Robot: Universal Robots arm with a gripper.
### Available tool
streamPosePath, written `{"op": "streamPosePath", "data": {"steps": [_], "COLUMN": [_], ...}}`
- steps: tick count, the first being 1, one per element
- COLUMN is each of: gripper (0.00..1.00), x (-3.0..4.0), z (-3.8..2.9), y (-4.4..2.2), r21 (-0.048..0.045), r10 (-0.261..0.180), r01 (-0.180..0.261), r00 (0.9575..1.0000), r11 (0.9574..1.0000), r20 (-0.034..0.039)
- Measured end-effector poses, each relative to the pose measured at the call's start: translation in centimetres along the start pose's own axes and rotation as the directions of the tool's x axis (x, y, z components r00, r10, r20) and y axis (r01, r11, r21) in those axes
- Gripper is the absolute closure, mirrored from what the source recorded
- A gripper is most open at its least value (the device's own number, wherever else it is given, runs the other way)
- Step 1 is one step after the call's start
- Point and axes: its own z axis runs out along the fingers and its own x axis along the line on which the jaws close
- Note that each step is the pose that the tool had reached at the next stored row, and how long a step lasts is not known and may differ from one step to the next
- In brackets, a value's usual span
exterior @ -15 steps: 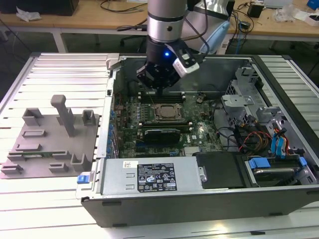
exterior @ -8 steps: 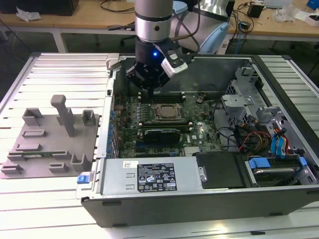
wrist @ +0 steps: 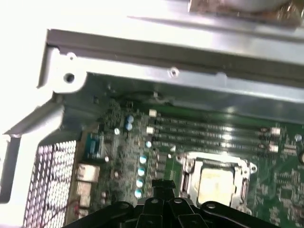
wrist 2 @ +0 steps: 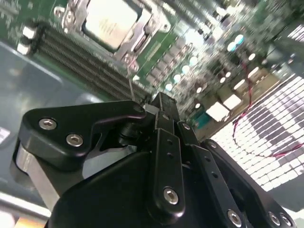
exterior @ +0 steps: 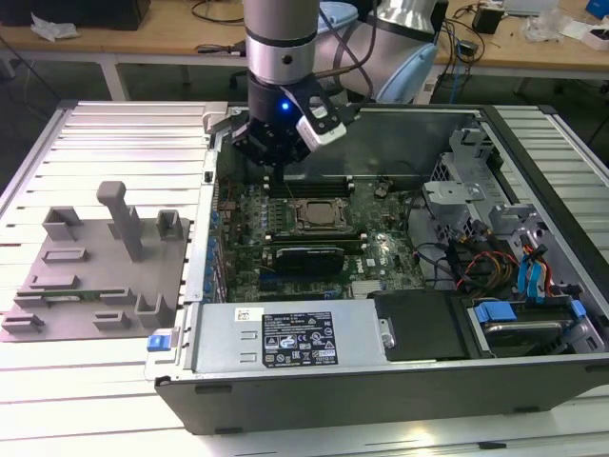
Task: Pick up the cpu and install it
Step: 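Install the first cpu locking lever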
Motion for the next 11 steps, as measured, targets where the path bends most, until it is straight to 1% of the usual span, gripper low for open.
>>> {"op": "streamPosePath", "data": {"steps": [1,3,4,6,7,8,9,10,11], "gripper": [0.89,0.89,0.89,0.89,0.89,0.89,0.89,0.89,0.89], "x": [0.21,0.47,0.56,0.74,0.79,0.89,0.98,1.02,1.03], "z": [0.02,0.03,0.08,0.32,0.39,0.46,0.54,0.66,0.86], "y": [-0.01,-0.03,-0.05,-0.1,-0.12,-0.13,-0.15,-0.21,-0.24], "r21": [-0.0272,-0.055,-0.0624,-0.0713,-0.0742,-0.0819,-0.0992,-0.1092,-0.1128], "r10": [0.0,0.0,0.0,0.0,0.0,0.0,0.0,0.0,0.0], "r01": [0.0,0.001,0.001,0.001,0.001,0.001,0.002,0.002,0.002], "r00": [1.0,1.0,1.0,1.0,0.9999,0.9999,0.9999,0.9999,0.9999], "r11": [0.9996,0.9985,0.9981,0.9975,0.9972,0.9966,0.9951,0.994,0.9936], "r20": [0.0038,0.0076,0.0086,0.01,0.0104,0.0111,0.0137,0.0151,0.0157]}}
